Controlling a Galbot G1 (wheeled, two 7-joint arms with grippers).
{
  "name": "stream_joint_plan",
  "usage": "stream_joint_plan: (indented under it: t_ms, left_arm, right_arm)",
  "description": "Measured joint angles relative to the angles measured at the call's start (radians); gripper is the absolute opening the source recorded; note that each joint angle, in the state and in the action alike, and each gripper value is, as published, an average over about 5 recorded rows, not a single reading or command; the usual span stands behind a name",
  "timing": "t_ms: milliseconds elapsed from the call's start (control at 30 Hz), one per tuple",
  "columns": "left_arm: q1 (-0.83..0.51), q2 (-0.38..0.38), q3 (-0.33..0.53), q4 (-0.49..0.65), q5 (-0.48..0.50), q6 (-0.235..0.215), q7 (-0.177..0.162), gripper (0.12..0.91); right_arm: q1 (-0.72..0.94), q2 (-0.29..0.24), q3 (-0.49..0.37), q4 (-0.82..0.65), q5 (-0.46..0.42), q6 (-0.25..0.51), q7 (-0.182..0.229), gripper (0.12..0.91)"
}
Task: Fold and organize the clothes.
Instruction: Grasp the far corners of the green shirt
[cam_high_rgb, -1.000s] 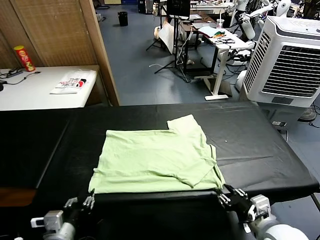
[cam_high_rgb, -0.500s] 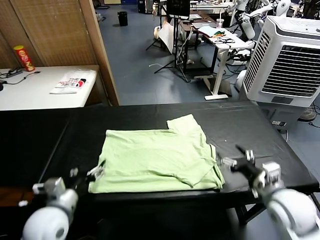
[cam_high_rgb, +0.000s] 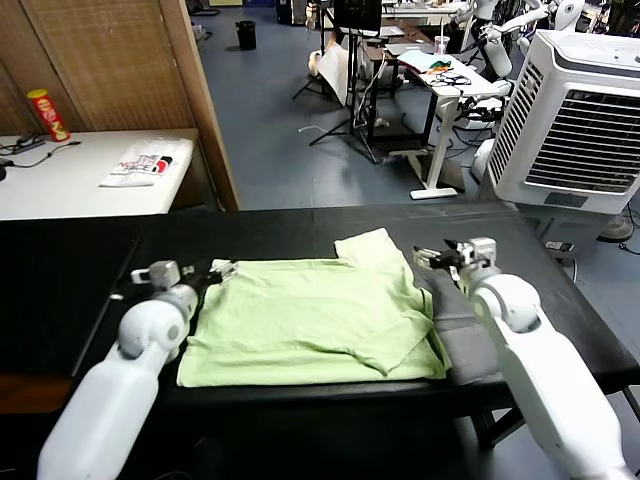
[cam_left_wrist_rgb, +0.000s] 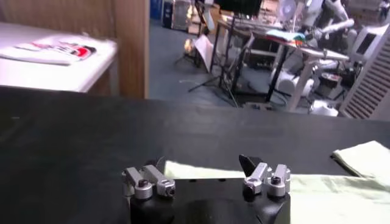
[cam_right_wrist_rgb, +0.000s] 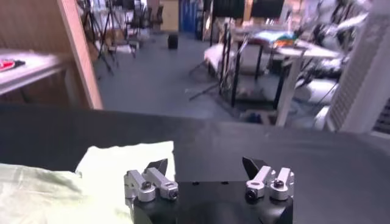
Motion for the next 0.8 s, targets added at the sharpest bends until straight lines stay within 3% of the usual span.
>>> stream_joint_plan:
  t_ms: [200, 467, 600, 800]
  left_arm:
    - [-0.084, -0.003, 0.036, 0.138, -0.007, 0.029, 0.028, 0.798]
    - [-0.116, -0.007, 0.043, 0.21, -0.013, 0.026, 0.05, 0.796]
    - [-0.114, -0.008, 0.042, 0.215, -0.02, 0.017, 0.045, 0.721]
    - [-0.102, -0.007, 0.041, 0.204, -0.021, 0.013, 0.047, 0.396]
  right_arm:
    - [0.077, 0.064, -0.041, -0.136, -0.028, -0.008, -0.022, 0.798]
    - [0.108, 0.113, -0.049, -0.208, -0.033, -0.026, -0.031, 0.773]
    - [0.105, 0.13, -0.043, -0.214, -0.032, -0.032, -0.032, 0.592]
    - [0.094, 0.141, -0.032, -0.217, -0.033, -0.018, -0.035, 0.26]
